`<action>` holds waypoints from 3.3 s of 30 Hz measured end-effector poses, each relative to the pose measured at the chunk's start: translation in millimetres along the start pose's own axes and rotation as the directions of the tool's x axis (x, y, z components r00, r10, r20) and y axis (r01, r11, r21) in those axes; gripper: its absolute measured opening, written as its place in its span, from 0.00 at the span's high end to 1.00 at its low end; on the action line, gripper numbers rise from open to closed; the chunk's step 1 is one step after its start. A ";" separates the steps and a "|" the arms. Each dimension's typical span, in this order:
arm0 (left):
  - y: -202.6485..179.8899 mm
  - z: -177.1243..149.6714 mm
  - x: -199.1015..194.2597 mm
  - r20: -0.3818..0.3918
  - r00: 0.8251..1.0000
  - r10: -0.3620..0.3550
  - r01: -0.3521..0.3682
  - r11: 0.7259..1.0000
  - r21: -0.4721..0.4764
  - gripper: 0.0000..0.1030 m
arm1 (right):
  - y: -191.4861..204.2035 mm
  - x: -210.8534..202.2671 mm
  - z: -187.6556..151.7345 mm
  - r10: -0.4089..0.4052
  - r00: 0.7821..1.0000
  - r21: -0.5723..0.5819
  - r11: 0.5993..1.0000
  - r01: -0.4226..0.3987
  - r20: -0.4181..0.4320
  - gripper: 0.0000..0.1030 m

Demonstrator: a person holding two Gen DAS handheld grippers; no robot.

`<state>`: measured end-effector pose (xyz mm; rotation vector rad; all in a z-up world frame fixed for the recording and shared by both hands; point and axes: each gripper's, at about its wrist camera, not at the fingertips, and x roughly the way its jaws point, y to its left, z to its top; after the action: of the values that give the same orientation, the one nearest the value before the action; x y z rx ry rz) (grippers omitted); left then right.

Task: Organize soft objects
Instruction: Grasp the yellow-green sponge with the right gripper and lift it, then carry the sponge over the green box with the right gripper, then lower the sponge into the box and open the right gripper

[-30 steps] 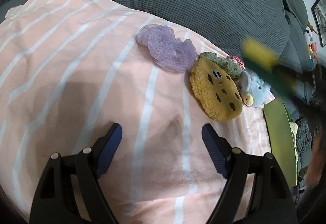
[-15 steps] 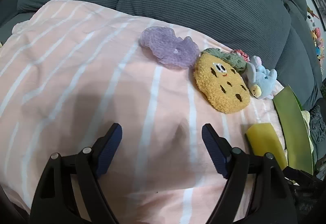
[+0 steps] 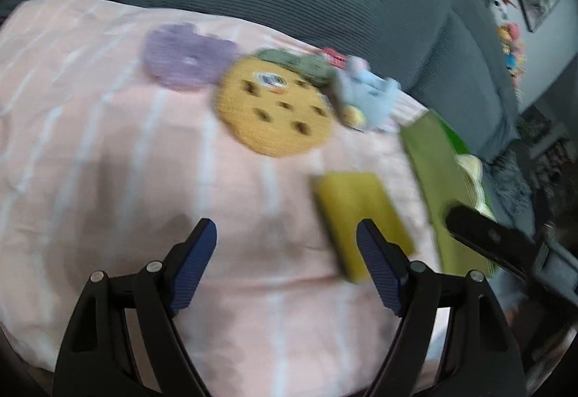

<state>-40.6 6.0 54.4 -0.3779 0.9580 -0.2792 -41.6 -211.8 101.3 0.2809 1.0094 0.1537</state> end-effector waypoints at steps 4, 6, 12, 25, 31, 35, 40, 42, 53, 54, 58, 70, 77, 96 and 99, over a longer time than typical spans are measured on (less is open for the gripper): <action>-19.2 -3.8 10.6 -0.058 0.989 -0.138 0.136 0.990 -0.027 0.40 | -6.9 15.5 14.9 0.106 0.993 0.046 0.994 -0.104 -0.053 0.47; -24.7 -5.0 15.5 -0.073 0.985 -0.153 0.151 0.988 -0.038 0.45 | -7.1 22.3 18.7 0.112 0.991 0.052 0.993 -0.109 -0.067 0.55; -35.0 -7.8 32.2 -0.122 0.976 -0.182 0.176 0.982 -0.065 0.74 | -10.2 50.8 14.7 0.117 0.984 0.079 0.991 -0.108 -0.135 0.62; -86.7 14.2 23.2 -0.103 0.970 -0.219 0.225 0.973 0.049 0.78 | -16.4 12.7 30.9 0.081 0.997 0.090 0.993 -0.082 0.012 0.62; -144.1 46.7 -8.5 0.005 0.954 -0.300 0.295 0.941 0.165 0.78 | -27.0 -56.9 66.2 0.061 0.977 0.093 0.992 -0.081 0.206 0.62; -186.8 64.0 -13.5 0.024 0.935 -0.354 0.338 0.910 0.241 0.78 | -51.8 -92.7 81.8 0.043 0.947 0.133 0.987 -0.090 0.318 0.62; -233.3 77.1 1.2 0.022 0.924 -0.381 0.357 0.883 0.305 0.78 | -95.0 -107.6 94.6 0.040 0.925 0.218 0.967 -0.131 0.379 0.62; -247.3 77.9 15.9 -0.007 0.917 -0.399 0.382 0.872 0.305 0.78 | -109.1 -106.3 97.9 0.014 0.923 0.241 0.964 -0.115 0.385 0.62; -261.8 61.5 101.4 -0.175 0.928 -0.328 0.365 0.894 0.261 0.77 | -191.7 -38.6 99.7 0.001 0.966 0.423 0.899 -0.114 0.260 0.62; -263.5 59.2 104.6 -0.174 0.935 -0.308 0.347 0.897 0.273 0.77 | -193.5 -34.5 99.8 0.002 0.968 0.426 0.898 -0.112 0.251 0.61; -265.1 60.7 119.8 -0.198 0.955 -0.221 0.272 0.920 0.284 0.77 | -198.6 -17.1 99.0 0.008 0.978 0.436 0.894 -0.100 0.209 0.61; -268.2 53.4 136.1 -0.199 0.978 -0.068 0.137 0.923 0.359 0.74 | -215.4 10.5 91.9 0.050 0.987 0.507 0.853 -0.123 0.155 0.61; -265.9 56.1 133.9 -0.223 0.972 -0.074 0.149 0.929 0.339 0.74 | -219.2 12.9 90.5 0.048 0.987 0.518 0.846 -0.122 0.154 0.61; -226.3 59.4 54.5 -0.150 0.974 -0.170 0.209 0.931 0.298 0.49 | -161.8 -56.9 78.2 -0.180 0.944 0.398 0.916 0.058 0.275 0.24; -214.5 58.6 35.5 -0.120 0.976 -0.183 0.211 0.930 0.302 0.36 | -151.3 -66.7 69.3 -0.199 0.934 0.383 0.921 0.075 0.297 0.24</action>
<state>13.8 -189.8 151.1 -0.1692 0.9460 -0.6287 -18.1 -384.2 144.5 0.5562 0.7122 -0.2126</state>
